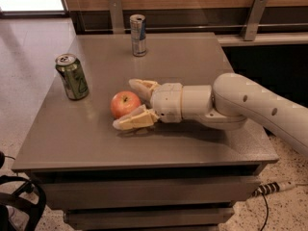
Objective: Move apple near redbull can
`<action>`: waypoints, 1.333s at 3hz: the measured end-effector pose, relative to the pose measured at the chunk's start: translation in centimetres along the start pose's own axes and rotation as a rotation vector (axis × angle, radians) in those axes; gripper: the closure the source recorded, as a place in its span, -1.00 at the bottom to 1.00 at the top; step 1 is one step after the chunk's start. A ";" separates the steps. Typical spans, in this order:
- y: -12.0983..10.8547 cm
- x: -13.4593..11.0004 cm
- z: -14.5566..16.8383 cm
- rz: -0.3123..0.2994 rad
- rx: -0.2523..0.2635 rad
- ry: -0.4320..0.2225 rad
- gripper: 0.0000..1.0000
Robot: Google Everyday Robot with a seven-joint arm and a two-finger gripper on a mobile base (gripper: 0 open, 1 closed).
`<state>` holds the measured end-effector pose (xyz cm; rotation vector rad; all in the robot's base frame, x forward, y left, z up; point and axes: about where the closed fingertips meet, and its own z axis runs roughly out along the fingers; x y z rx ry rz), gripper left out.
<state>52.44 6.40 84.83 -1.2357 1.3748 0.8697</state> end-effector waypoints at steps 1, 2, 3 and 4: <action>0.1 -0.1 0.1 -0.001 -0.003 -0.001 -0.08; 0.2 -0.2 0.3 -0.002 -0.007 -0.001 0.37; 0.4 -0.3 0.5 -0.004 -0.012 -0.002 0.97; 0.4 -0.4 0.6 -0.005 -0.013 -0.002 1.00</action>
Offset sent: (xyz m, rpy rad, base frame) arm -0.0006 0.0015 0.0003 0.0001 -0.0005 0.0029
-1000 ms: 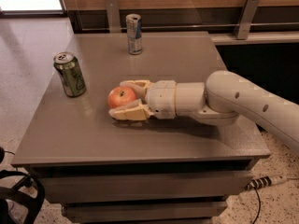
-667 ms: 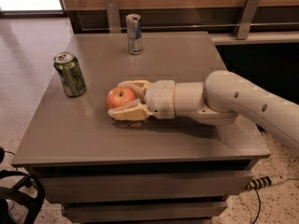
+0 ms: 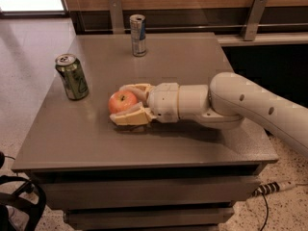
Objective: Move apple near redbull can
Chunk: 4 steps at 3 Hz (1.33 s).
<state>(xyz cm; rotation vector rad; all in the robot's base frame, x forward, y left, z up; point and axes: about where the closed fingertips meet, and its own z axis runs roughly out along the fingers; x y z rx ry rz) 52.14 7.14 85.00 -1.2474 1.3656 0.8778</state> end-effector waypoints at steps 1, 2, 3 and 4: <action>-1.7 -0.5 -1.1 0.013 0.028 0.021 1.00; -6.5 -0.8 -4.1 0.042 0.123 0.042 1.00; -12.7 0.1 -6.5 0.065 0.220 0.067 1.00; -17.3 1.0 -8.6 0.074 0.306 0.086 1.00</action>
Offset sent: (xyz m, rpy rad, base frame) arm 0.0936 -0.0927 0.0365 -0.0213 0.0273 -0.2390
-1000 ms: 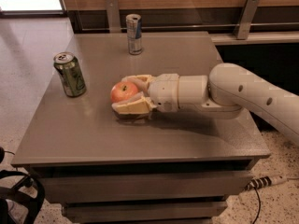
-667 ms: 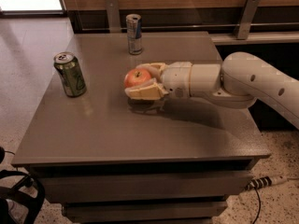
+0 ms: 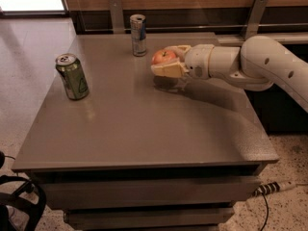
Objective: Move apple near redbull can
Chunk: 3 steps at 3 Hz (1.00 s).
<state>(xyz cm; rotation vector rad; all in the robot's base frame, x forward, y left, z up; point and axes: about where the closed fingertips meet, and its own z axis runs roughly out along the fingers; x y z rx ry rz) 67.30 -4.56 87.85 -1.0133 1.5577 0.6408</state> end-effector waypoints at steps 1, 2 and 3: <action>-4.6 -0.1 -0.2 0.002 0.079 0.020 1.00; -8.0 0.0 0.3 0.012 0.118 0.026 1.00; -9.7 0.3 2.2 0.015 0.119 0.009 1.00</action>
Offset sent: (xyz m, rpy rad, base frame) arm 0.1140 -0.0559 0.0093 -0.0092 -0.0051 -0.1696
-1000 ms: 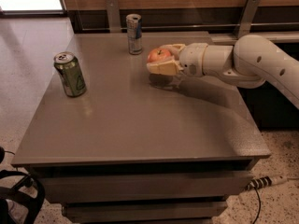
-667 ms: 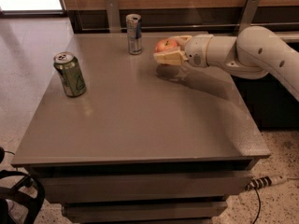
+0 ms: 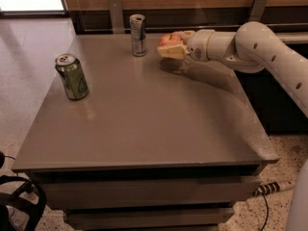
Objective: Move apple near redbull can
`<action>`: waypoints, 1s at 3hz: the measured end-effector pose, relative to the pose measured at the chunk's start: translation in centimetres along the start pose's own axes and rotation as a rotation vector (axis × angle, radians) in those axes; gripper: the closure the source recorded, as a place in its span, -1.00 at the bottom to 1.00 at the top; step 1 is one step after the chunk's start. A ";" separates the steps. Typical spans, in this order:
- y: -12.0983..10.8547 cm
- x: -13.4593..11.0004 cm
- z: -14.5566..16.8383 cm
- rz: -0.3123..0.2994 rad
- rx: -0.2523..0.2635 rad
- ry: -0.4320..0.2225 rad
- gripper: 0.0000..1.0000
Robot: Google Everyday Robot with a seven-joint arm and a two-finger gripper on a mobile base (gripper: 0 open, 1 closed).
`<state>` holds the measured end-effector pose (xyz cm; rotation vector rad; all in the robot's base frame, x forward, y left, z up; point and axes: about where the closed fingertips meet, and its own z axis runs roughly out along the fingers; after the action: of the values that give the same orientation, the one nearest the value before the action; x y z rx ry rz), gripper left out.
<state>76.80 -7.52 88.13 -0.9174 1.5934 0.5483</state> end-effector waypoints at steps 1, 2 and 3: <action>0.1 1.4 2.9 -0.002 -0.020 -0.013 1.00; 0.7 2.5 4.3 0.000 -0.035 -0.016 0.96; 1.0 2.4 4.6 0.001 -0.040 -0.016 0.36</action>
Offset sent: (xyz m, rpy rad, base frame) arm 0.0225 0.0346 -0.0505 0.0164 0.0019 0.0384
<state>78.67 -4.09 84.68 -0.9401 1.5731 0.5887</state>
